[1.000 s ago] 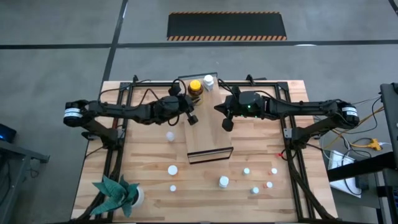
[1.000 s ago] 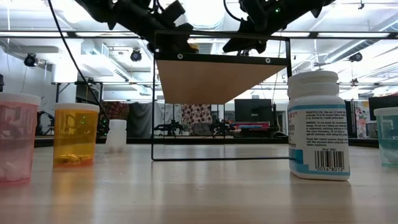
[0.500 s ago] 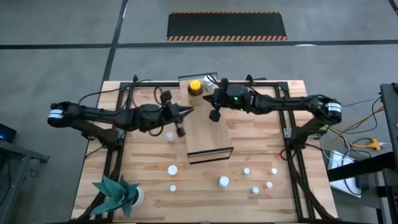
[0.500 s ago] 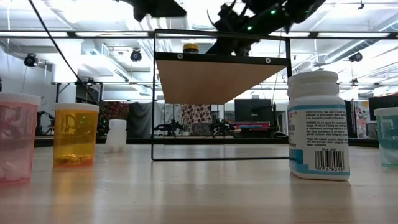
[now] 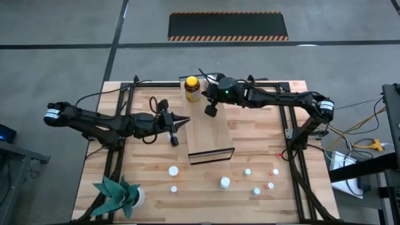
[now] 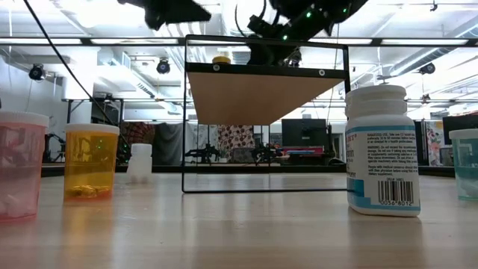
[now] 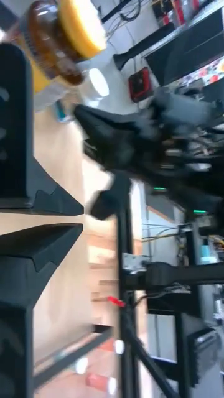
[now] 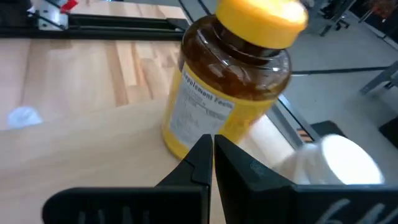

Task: Pick and place medicine bottles onto shelf by color
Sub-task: Put the yellow pill bottle on the shelf, then put the transparent white pill bottle on the shelf

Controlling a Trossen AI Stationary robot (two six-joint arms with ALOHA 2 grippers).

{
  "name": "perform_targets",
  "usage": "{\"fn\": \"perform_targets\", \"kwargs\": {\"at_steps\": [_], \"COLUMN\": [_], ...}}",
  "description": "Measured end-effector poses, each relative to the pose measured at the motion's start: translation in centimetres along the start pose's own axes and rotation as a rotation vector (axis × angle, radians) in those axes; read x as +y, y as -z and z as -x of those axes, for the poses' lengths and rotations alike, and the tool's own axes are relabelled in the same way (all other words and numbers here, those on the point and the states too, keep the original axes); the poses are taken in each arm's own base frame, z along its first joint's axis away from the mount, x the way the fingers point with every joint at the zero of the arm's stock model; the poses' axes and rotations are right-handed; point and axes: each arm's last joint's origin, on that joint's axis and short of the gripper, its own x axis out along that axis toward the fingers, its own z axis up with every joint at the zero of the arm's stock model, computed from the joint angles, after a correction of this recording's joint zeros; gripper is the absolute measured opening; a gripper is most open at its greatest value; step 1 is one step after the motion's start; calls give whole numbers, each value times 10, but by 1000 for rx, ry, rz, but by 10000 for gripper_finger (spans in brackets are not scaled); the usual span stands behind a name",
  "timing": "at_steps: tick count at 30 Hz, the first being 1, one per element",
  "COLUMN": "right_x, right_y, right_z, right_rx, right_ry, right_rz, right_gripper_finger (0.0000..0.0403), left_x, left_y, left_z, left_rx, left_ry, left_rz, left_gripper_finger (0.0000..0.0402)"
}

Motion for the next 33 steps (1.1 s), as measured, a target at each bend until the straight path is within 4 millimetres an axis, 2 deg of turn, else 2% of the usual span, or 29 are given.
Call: {"fn": "perform_targets", "kwargs": {"at_steps": [4, 8, 11, 15, 19, 23, 26, 33], "right_x": [8, 23, 34, 48, 58, 63, 64, 66], "right_y": [-7, -9, -11, -10, -5, 2, 7, 13], "right_z": [28, 58, 78, 97, 107, 109, 107, 104], "right_rx": [18, 49, 29, 2, -4, 10, 30, 52], "right_ry": [-53, -117, -156, -205, -240, -252, -254, -255], "right_rz": [11, 42, 33, 29, 33, 16, 7, 1], "right_gripper_finger": [8, 8, 8, 8, 8, 8, 8, 8], "left_x": [-2, 0, 3, 2, -2, -4, -2, -1], "left_y": [16, 33, 46, 66, 94, 116, 124, 139], "left_z": [0, 7, 14, 19, 19, 18, 18, 21], "left_rx": [92, 278, 410, 534, 616, 600, 583, 602], "left_ry": [5, -1, -24, 5, 15, -9, -29, -47], "left_rz": [58, 72, 102, 163, 174, 153, 150, 172], "left_gripper_finger": [15, 25, 52, 116, 186, 232, 244, 246]}}
